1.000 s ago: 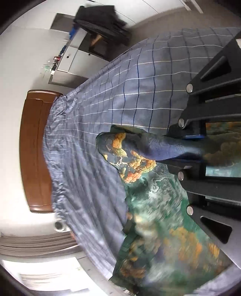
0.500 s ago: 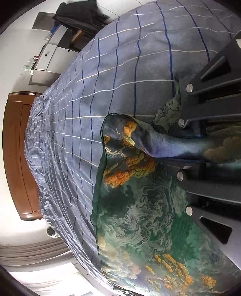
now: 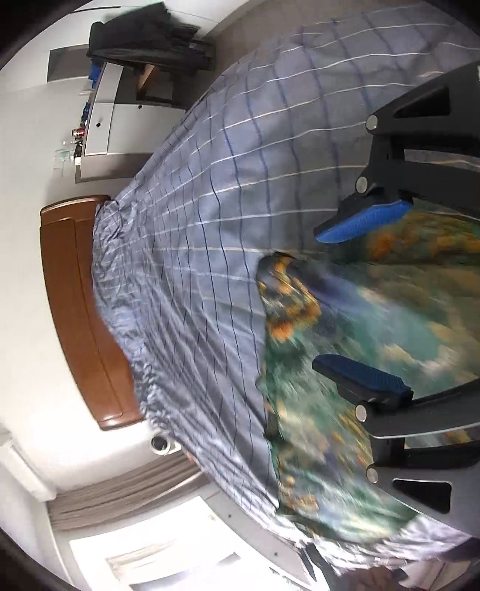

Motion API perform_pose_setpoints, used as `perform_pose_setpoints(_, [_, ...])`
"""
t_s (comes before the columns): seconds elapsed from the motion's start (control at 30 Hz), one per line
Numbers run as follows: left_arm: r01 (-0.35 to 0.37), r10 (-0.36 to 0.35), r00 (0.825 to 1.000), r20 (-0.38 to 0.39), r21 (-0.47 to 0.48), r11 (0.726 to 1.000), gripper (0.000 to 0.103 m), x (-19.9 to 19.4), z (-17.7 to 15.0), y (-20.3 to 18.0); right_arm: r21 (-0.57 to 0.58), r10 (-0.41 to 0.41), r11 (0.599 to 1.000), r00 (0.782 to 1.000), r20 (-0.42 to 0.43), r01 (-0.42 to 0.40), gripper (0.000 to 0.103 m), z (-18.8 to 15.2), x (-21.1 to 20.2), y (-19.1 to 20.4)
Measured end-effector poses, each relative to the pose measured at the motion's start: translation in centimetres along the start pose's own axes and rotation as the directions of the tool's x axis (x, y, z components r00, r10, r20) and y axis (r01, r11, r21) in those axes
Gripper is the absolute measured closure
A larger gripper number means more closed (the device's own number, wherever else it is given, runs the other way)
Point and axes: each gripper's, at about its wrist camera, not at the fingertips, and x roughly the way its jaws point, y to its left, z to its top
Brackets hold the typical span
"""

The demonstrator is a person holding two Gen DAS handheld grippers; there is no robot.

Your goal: Fold large clothes

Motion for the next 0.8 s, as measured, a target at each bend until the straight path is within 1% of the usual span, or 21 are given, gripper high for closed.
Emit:
perform_pose_setpoints(0.07, [0.029, -0.028, 0.999, -0.015, 0.042, 0.999, 0.010, 1.6, 0.9, -2.9, 0.008, 0.038, 0.999, 0.999, -0.021, -0.038, 0.039, -1.7, -1.3, 0.6])
perform_pose_setpoints(0.1, [0.029, -0.028, 0.999, -0.021, 0.067, 0.997, 0.010, 2.5, 1.1, -4.3, 0.016, 0.057, 0.998, 0.998, -0.030, -0.056, 0.039, -2.3, -1.7, 0.7])
perform_pose_setpoints(0.2, [-0.001, 0.013, 0.997, -0.082, 0.141, 0.990, 0.010, 6.3, 0.3, -8.1, 0.045, 0.100, 0.994, 0.994, -0.052, -0.098, 0.039, -4.6, -3.0, 1.3])
perform_pose_setpoints(0.27, [-0.025, 0.048, 0.992, -0.116, 0.189, 0.982, 0.011, 7.6, -0.8, -9.4, 0.059, 0.117, 0.992, 0.992, -0.055, -0.114, 0.039, -6.1, -4.1, 1.3])
perform_pose_setpoints(0.3, [-0.029, 0.055, 0.991, -0.122, 0.209, 0.977, 0.013, 7.6, -1.6, -9.8, 0.058, 0.118, 0.992, 0.992, -0.055, -0.115, 0.039, -6.6, -4.5, 1.3])
perform_pose_setpoints(0.4, [-0.036, 0.067, 0.993, -0.101, 0.283, 0.959, 0.013, 6.1, -4.5, -10.9, 0.048, 0.108, 0.993, 0.993, -0.049, -0.105, 0.039, -8.1, -5.8, 1.0])
perform_pose_setpoints(0.47, [-0.039, 0.069, 0.994, -0.085, 0.309, 0.950, 0.013, 4.8, -5.8, -11.4, 0.042, 0.098, 0.995, 0.994, -0.055, -0.095, 0.039, -8.9, -6.2, 0.8])
perform_pose_setpoints(0.53, [-0.037, 0.064, 0.995, -0.073, 0.318, 0.947, 0.013, 3.4, -7.1, -11.5, 0.028, 0.081, 0.996, 0.994, -0.067, -0.079, 0.039, -9.8, -6.5, 0.6])
perform_pose_setpoints(0.6, [-0.034, 0.057, 0.996, -0.069, 0.309, 0.950, 0.012, 2.3, -8.2, -11.4, 0.031, 0.069, 0.997, 0.995, -0.078, -0.067, 0.039, -10.6, -6.4, 0.3])
perform_pose_setpoints(0.67, [-0.012, 0.037, 0.996, -0.078, 0.297, 0.955, 0.012, 1.0, -9.4, -11.6, 0.069, 0.067, 0.996, 0.993, -0.093, -0.061, 0.039, -11.3, -6.2, -0.2])
perform_pose_setpoints(0.73, [0.013, 0.013, 0.997, -0.082, 0.307, 0.951, 0.012, -0.2, -10.1, -11.9, 0.124, 0.061, 0.991, 0.993, -0.100, -0.049, 0.039, -12.0, -6.0, -1.2])
perform_pose_setpoints(0.77, [0.037, -0.010, 0.996, -0.087, 0.314, 0.949, 0.012, -1.0, -10.5, -12.1, 0.165, 0.062, 0.985, 0.993, -0.105, -0.044, 0.038, -12.3, -5.8, -1.8])
perform_pose_setpoints(0.8, [0.062, -0.033, 0.995, -0.097, 0.313, 0.948, 0.012, -1.8, -10.8, -12.2, 0.202, 0.066, 0.979, 0.992, -0.109, -0.043, 0.034, -12.6, -5.6, -2.3])
